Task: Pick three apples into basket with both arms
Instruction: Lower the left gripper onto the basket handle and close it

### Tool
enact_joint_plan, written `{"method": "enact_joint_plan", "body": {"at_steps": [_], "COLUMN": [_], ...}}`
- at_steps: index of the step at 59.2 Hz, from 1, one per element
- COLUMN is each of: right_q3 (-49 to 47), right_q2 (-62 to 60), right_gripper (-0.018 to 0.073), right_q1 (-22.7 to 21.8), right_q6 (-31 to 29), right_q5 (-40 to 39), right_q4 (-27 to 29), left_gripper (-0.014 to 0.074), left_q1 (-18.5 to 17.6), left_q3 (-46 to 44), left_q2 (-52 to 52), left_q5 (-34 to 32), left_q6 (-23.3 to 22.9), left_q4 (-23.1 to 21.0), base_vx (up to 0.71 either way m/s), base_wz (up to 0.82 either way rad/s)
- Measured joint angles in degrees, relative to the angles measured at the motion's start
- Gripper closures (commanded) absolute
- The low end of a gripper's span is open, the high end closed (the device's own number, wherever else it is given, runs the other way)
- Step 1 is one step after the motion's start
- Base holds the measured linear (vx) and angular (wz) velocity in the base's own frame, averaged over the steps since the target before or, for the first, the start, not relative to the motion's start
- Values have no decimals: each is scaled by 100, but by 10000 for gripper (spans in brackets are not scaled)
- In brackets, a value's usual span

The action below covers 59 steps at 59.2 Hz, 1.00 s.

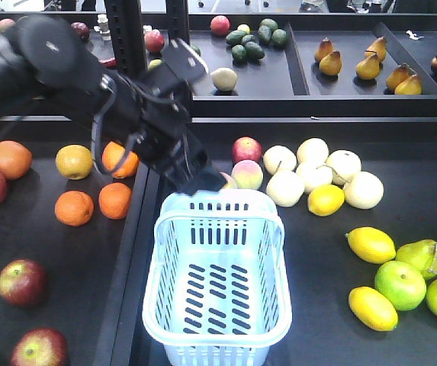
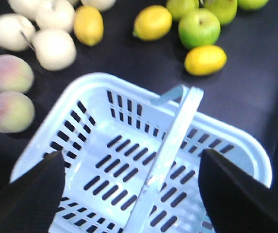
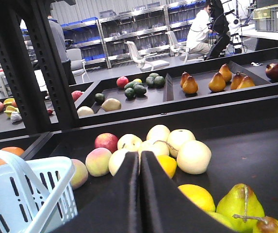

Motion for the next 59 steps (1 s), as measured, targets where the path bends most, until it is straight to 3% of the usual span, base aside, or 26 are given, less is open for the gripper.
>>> {"method": "enact_joint_plan", "body": {"at_steps": [16,59], "right_q3": [0,0], "right_q2": [0,0], "right_gripper": [568,568], "right_q1": [0,0], "right_q6": [0,0], "right_q5": [0,0], "right_q4": [0,0], "left_gripper": [62,62], "left_q1": [-6,-6], "left_q3": [0,0], "left_q2": [441,552], "left_q5": [56,180], "left_q6": [222,387], "left_q4": [248,171], "base_vx": [0,0], "base_wz": [0,0]}}
